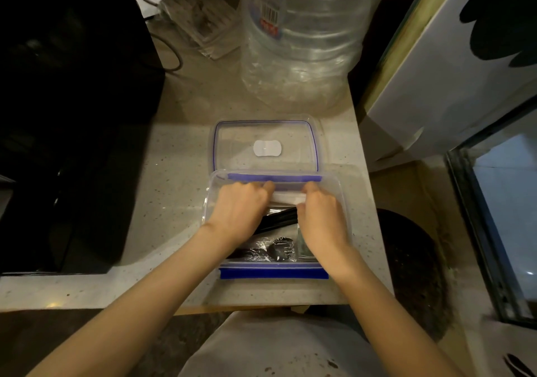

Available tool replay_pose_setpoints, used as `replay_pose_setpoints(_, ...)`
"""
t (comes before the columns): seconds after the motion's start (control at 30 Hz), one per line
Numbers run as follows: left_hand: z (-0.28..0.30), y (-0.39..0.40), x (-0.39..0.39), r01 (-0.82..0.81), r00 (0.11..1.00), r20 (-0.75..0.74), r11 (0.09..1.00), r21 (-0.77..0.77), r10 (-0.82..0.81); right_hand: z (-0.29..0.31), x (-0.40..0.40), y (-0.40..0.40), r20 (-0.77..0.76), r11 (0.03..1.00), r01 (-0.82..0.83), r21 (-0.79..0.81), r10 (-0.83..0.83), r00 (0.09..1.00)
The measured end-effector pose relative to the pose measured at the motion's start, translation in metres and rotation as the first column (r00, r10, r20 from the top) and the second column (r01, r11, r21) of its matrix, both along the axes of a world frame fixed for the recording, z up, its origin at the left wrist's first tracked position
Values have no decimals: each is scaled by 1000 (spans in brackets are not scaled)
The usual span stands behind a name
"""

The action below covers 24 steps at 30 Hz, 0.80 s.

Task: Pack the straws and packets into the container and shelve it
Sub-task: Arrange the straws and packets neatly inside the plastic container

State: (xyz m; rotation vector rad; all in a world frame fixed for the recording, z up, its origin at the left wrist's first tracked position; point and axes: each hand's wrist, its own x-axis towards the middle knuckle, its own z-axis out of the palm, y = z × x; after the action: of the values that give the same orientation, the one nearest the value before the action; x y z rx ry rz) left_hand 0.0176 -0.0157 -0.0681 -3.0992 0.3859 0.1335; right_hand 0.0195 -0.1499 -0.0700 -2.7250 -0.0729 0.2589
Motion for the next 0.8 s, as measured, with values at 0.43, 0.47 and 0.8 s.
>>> replay_pose_setpoints(0.43,-5,0,1,-28,999,20,985,-169,32,5,2,-7,-59,987,23,160,-13,998)
replay_pose_setpoints(0.47,-3,-1,1,-21,1000,-3,989,-144,21,5,2,-7,-60,988,16,154,-7,998)
replay_pose_setpoints(0.8,-9,-4,0,-90,992,83,996,-10,91,10,-6,-8,147,991,-89,101,74,986)
